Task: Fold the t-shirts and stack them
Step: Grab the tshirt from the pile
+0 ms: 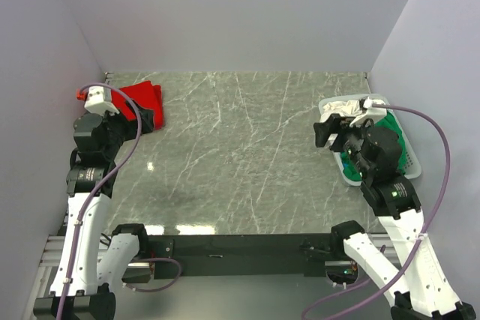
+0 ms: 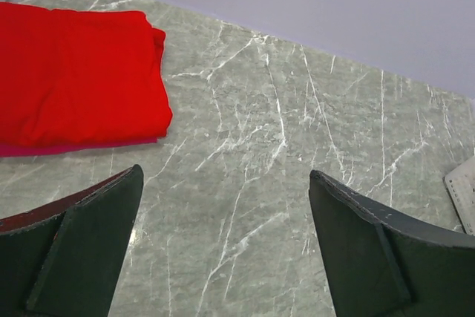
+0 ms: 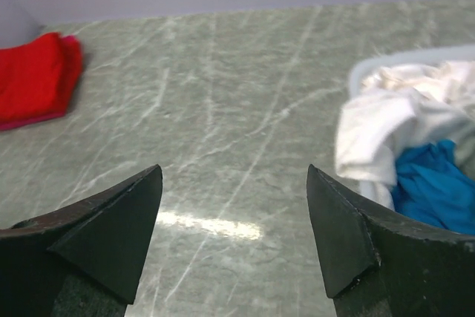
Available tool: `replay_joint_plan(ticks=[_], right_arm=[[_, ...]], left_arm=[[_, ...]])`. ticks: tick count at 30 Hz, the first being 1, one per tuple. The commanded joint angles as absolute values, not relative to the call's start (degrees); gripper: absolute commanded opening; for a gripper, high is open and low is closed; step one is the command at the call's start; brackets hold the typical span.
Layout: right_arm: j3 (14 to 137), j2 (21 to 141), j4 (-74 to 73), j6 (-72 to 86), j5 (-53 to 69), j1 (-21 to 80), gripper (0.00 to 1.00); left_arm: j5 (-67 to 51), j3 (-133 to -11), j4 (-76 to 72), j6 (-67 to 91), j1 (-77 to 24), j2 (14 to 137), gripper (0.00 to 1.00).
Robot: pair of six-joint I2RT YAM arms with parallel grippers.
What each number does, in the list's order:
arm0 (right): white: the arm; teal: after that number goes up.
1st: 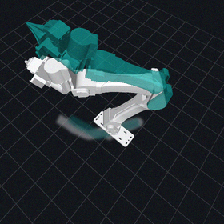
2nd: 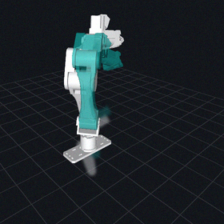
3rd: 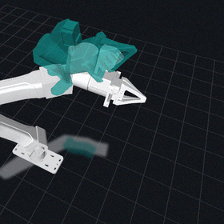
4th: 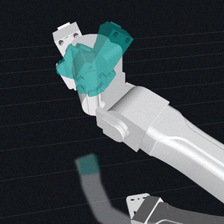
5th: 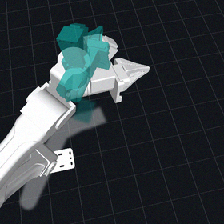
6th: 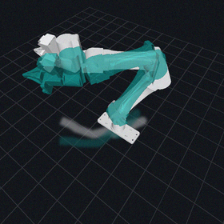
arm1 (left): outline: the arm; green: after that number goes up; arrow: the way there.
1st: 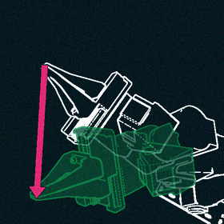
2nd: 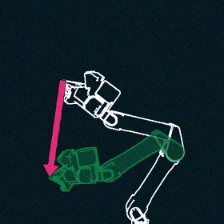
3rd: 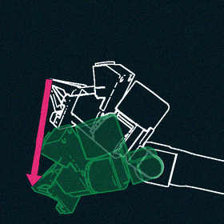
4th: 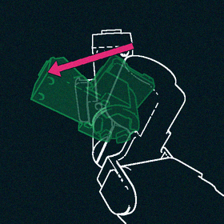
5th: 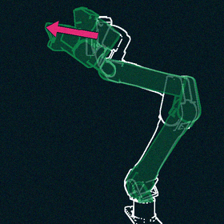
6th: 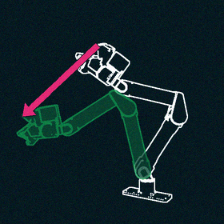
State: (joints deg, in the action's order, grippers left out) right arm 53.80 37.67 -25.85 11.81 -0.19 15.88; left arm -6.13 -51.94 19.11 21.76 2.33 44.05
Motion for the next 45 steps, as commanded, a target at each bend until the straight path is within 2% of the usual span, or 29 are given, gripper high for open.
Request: replay_joint_plan(ticks=[1,4,9,12,21,25,34,36,39,40,42,43,44,45], right_arm=[[58.27,40.33,-30.75,14.76,-14.36,15.73,0.86],[59.76,44.2,-34.44,17.39,-19.94,12.76,0.89],[58.89,46.85,-36.65,22.4,-22.05,1.15,0.9],[55.03,43.44,-36.13,27.32,-27.85,0.26,1.0],[48.78,45.17,-34.37,33.92,-30.41,-6.5,1.0],[46.76,46.14,-31.3,35.24,-25.25,-11.76,1.0],[43.42,53.95,-24.7,37.97,-26.02,-16.08,0.96],[44.38,56.86,-23.82,37.44,-25.84,-17.31,0.9],[45.09,59.32,-22.68,36.48,-25.75,-18.89,0.7],[45.09,59.41,-22.59,36.3,-25.84,-19.42,0.55],[45.09,58.45,-22.59,35.51,-25.93,-19.95,0.37],[45.17,57.66,-22.5,35.16,-26.19,-20.04,0.06],[46.05,56.09,-23.28,34.9,-26.54,-20.04,0.0],[46.92,55.38,-23.64,34.2,-26.98,-20.04,0.0]], left_arm=[[-6.24,-52.12,17.67,22.06,2.64,43.77,0.99],[-6.94,-51.77,17.49,22.06,2.64,43.59,0.99],[-8.17,-51.86,17.58,22.24,2.64,44.38,0.99],[-8.96,-52.03,17.58,22.32,2.64,45.44,0.99],[-11.95,-51.42,16.96,23.03,2.64,45.88,0.99],[-12.39,-51.59,17.14,23.03,2.64,46.32,0.99],[-10.37,-52.56,18.72,21.88,2.64,46.49,0.99],[-10.2,-52.56,18.81,21.8,2.64,46.41,0.99],[-9.67,-52.65,19.07,21.53,2.72,46.06,0.99],[-9.23,-52.65,19.07,21.45,2.64,45.97,0.99],[-9.14,-52.73,19.16,21.36,2.64,45.88,0.99],[-9.14,-52.65,19.16,21.27,2.64,45.88,0.99],[-9.23,-52.73,19.16,21.27,2.72,45.97,0.99],[-9.23,-52.73,19.16,21.18,2.64,45.79,0.99]])
